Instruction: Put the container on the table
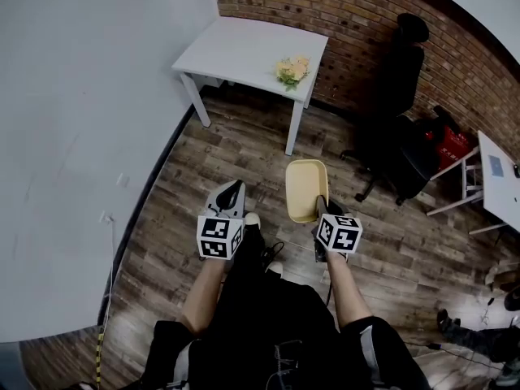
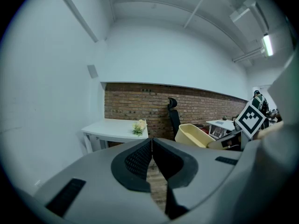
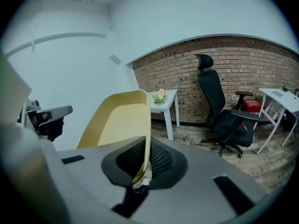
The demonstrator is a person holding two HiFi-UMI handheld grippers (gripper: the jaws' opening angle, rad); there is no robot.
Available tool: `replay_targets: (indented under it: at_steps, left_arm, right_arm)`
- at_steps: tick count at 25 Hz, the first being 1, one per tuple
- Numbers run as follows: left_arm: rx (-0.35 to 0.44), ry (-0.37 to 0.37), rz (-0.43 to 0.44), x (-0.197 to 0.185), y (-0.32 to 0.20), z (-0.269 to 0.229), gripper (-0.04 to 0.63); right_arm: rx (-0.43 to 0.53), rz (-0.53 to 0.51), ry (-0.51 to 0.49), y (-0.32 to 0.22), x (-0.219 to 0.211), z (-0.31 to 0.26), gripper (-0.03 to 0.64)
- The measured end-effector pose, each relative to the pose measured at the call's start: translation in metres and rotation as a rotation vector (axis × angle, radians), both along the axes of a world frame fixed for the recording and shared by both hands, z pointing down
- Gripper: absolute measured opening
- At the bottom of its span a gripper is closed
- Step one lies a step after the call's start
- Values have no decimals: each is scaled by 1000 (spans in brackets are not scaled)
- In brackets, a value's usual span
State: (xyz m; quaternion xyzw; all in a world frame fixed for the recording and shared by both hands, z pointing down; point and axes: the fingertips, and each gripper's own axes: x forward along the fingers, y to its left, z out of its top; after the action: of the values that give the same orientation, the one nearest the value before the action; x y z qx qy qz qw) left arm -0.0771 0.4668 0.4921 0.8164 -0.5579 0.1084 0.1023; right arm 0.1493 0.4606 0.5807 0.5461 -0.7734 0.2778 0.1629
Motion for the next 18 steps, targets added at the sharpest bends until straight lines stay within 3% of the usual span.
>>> replay_targets:
  at_steps: [18]
  left_arm:
    - [-18,4,27,1,-67,12,20]
  right_arm:
    - [-17,-5,8,-63,-8,7,26]
